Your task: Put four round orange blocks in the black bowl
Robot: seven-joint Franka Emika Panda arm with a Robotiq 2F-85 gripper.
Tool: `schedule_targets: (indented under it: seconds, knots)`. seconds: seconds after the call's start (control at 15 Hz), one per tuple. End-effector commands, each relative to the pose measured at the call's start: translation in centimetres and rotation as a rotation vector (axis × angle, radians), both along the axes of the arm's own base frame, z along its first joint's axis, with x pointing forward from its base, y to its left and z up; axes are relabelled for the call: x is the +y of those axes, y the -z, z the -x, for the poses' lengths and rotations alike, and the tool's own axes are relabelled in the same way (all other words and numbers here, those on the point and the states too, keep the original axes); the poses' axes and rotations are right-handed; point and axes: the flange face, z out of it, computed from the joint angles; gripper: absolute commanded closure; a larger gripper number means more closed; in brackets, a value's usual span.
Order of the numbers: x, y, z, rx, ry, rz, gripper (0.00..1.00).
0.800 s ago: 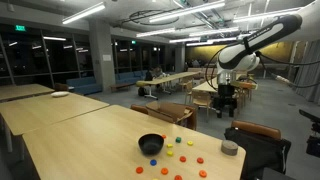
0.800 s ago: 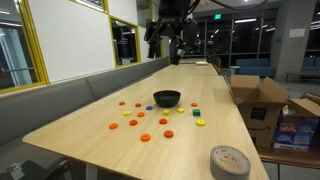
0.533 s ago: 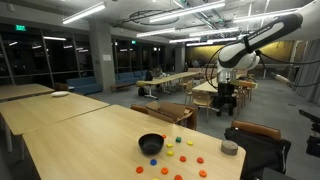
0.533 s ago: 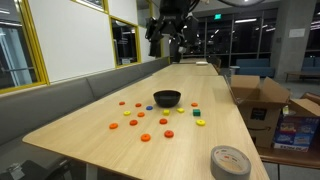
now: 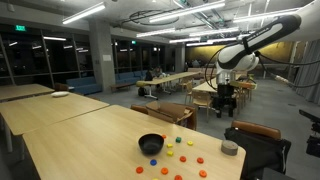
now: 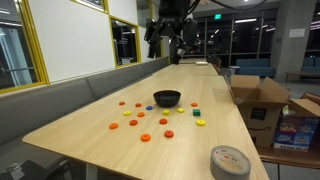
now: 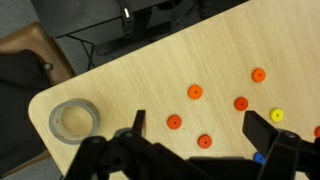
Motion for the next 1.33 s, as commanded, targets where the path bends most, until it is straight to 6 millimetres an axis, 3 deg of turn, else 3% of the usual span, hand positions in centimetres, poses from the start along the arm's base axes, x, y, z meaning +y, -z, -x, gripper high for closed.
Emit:
schedule_targets:
  seconds: [0.0, 0.4, 0.67, 1.0, 1.27]
  knots:
    - [1.0, 0.5, -1.3, -0.003, -0.087, 0.007, 0.00]
    - [4.1, 3.2, -2.5, -0.046, -0.283, 0.059, 0.00]
    - [5.4, 6.3, -2.2, -0.069, -0.408, 0.095, 0.00]
    - [6.0, 10.0, -1.1, -0.060, -0.427, 0.203, 0.00]
    - [6.7, 12.6, -1.3, -0.064, -0.372, 0.276, 0.00]
